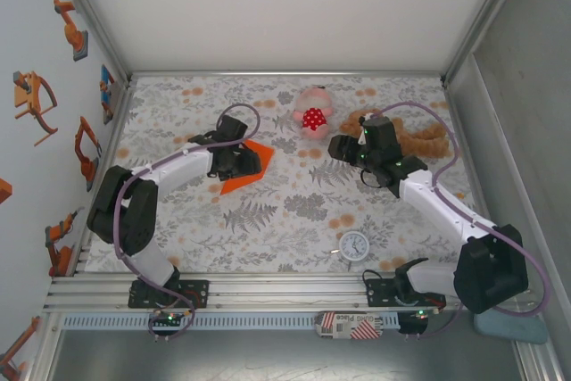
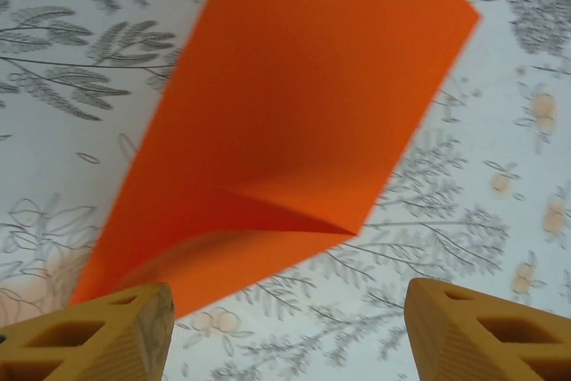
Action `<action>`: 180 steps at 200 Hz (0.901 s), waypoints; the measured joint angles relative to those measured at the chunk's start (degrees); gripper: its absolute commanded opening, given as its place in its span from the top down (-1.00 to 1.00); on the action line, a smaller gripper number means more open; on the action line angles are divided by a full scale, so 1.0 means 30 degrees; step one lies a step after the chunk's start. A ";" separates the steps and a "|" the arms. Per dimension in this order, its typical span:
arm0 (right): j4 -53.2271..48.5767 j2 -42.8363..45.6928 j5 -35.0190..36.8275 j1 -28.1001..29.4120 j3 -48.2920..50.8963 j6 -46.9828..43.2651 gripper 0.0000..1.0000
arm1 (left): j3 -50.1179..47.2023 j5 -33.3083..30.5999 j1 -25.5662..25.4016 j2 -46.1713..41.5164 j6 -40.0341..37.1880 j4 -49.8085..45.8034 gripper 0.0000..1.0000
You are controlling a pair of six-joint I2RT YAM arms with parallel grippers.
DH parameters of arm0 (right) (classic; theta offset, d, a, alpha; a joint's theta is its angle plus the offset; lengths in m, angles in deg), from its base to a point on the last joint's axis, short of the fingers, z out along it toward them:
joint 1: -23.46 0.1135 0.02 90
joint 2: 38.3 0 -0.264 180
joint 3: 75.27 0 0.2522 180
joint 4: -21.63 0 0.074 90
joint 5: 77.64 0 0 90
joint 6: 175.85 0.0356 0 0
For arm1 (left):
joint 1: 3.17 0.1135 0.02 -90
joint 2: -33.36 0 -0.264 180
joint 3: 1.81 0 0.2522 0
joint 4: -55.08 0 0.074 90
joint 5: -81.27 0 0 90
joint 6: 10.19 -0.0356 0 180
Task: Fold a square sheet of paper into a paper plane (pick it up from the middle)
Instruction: Turn over the paper at the center of the table, then move the paper to the center of the table.
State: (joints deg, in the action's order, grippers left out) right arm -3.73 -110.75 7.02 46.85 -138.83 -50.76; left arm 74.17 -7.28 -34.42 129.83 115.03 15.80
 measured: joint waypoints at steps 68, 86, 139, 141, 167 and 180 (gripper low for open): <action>0.1078 -0.0036 -0.0714 -0.0007 0.0772 0.0299 -0.75 | 0.0000 0.0678 0.1013 0.2025 0.0029 0.1574 -0.28; 0.1508 -0.0270 -0.1100 -0.0007 0.0940 0.0831 -0.65 | -0.0007 0.1202 0.0998 0.2288 0.0087 0.1821 -0.23; 0.3410 -0.1800 -0.2674 0.0015 0.1727 0.3483 -0.47 | -0.0211 0.2193 0.0138 0.2302 0.0386 0.2390 -0.02; 0.3475 -0.1865 -0.2732 0.0022 0.1763 0.3541 -0.46 | -0.0219 0.2229 0.0058 0.2310 0.0408 0.2382 -0.01; 0.4255 -0.3198 -0.3453 0.0561 0.2091 0.5136 -0.40 | -0.0226 0.2616 -0.1122 0.2455 0.0787 0.2616 0.17; 0.4532 -0.3810 -0.3585 0.1093 0.2120 0.5894 -0.37 | -0.0226 0.2798 -0.1654 0.2630 0.1049 0.2739 0.25</action>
State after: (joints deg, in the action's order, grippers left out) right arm 9.87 -122.18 -3.73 50.13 -132.47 -33.08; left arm 73.49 1.11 -39.38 137.72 118.18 24.02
